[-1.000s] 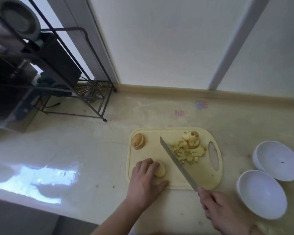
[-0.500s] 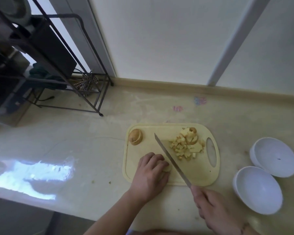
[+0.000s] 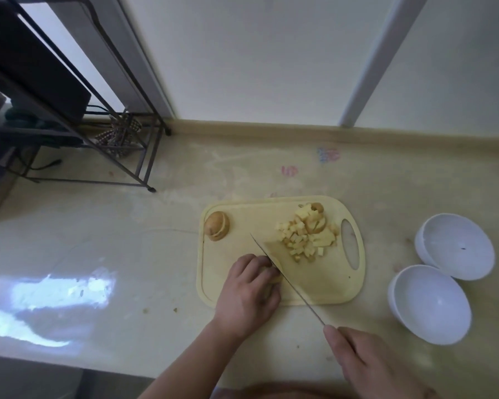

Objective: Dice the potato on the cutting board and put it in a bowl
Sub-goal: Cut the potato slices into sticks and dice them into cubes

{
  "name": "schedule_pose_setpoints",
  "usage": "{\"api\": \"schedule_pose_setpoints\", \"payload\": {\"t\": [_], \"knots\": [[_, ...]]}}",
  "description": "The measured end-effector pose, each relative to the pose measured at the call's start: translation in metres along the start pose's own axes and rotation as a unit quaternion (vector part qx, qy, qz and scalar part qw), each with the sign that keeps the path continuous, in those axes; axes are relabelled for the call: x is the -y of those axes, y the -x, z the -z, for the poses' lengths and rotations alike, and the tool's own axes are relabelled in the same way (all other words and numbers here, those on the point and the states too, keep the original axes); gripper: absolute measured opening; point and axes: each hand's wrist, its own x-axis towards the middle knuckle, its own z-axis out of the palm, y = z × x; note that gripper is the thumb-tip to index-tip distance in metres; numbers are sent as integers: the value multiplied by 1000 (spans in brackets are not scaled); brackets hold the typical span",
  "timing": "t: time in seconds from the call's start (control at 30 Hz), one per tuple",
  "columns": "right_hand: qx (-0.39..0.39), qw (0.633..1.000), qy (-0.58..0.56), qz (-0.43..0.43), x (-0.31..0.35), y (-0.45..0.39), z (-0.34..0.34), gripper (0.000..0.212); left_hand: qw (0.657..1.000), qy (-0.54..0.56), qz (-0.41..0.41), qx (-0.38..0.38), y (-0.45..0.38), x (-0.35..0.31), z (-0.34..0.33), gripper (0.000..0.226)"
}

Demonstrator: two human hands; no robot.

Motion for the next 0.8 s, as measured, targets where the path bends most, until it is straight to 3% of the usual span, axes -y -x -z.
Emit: {"api": "schedule_pose_setpoints", "payload": {"t": [0.03,0.13,0.17,0.27,0.33,0.63,0.8], "knots": [[-11,1000,10,0,0,2,0,62,1000,2,1,0,0,0,0,19],[-1,1000,4,9,5,-6,-1,110,1000,11,-1,-2,-2,-1,1,17],[12,1000,-2,20,5,-12,-3,109,1000,10,-4,-4,-3,-1,1,17],[30,998,-4,52,12,-30,-11,72,1000,6,-5,-10,-4,-2,1,16],[22,998,-10,54,16,-35,-13,59,1000,7,2,-13,-3,-2,1,17],[-6,996,-63,61,2,-26,-11,61,999,14,29,-37,3,-1,2,15],[15,995,-72,66,1,-19,-6,63,999,21,26,-40,3,-2,2,13]]}}
